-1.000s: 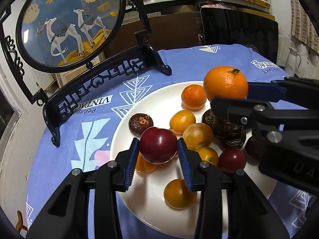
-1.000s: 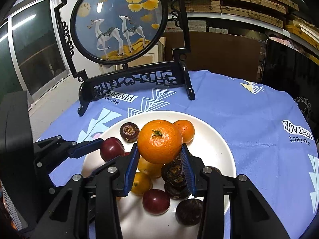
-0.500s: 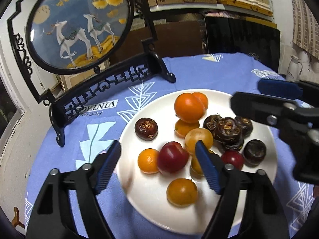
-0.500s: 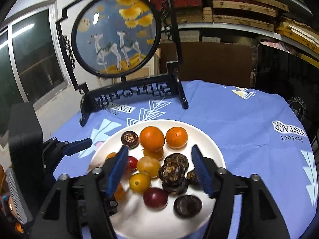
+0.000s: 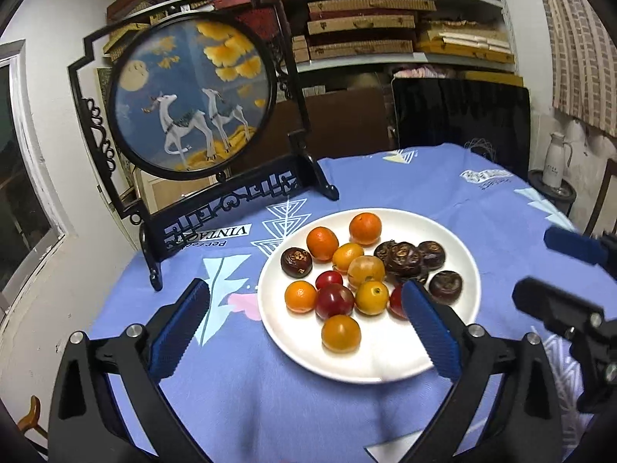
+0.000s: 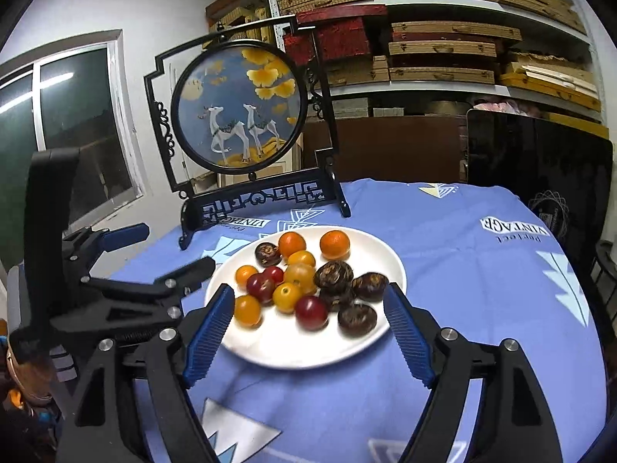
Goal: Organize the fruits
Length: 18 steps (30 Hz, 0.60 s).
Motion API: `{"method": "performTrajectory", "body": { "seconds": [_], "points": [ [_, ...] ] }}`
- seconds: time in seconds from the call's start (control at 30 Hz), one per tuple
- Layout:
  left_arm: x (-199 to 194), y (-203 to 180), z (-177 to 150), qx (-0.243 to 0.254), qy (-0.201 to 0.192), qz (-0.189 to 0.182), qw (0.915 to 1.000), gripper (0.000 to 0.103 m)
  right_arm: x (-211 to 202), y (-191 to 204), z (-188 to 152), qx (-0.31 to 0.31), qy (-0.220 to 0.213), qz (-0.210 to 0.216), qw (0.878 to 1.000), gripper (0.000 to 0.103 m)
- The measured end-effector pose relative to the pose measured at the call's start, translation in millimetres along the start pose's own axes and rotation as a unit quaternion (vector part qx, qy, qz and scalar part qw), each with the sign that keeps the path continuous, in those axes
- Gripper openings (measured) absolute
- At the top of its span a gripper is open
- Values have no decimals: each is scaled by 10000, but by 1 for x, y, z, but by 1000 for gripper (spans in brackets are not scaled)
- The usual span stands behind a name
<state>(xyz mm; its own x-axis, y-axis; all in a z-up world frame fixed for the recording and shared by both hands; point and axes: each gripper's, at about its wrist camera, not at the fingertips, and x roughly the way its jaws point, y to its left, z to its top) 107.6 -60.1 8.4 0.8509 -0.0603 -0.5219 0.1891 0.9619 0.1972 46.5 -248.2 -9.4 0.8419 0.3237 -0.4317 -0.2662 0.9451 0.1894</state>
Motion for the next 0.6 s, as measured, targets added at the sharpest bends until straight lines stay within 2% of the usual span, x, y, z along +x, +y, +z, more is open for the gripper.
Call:
{"method": "performTrajectory", "body": {
  "seconds": [0.1,0.27,0.4,0.6],
  "points": [
    [-17,0,-3,-55,-121,-39,9999,98,-14,10,-6,-68,-60,2,10000,80],
    [-41,-1,-8,-105,-306,24,9995,98,-35,34,-14,-540,-288,-270,9978,80],
    [-48,4,-13,-233,-320,-9,9992,98,-46,40,-16,-593,-369,-230,9973,80],
    [-50,7,-19,-293,-281,287,9988,98,-49,46,-18,-571,-397,-203,9974,80]
  ]
}}
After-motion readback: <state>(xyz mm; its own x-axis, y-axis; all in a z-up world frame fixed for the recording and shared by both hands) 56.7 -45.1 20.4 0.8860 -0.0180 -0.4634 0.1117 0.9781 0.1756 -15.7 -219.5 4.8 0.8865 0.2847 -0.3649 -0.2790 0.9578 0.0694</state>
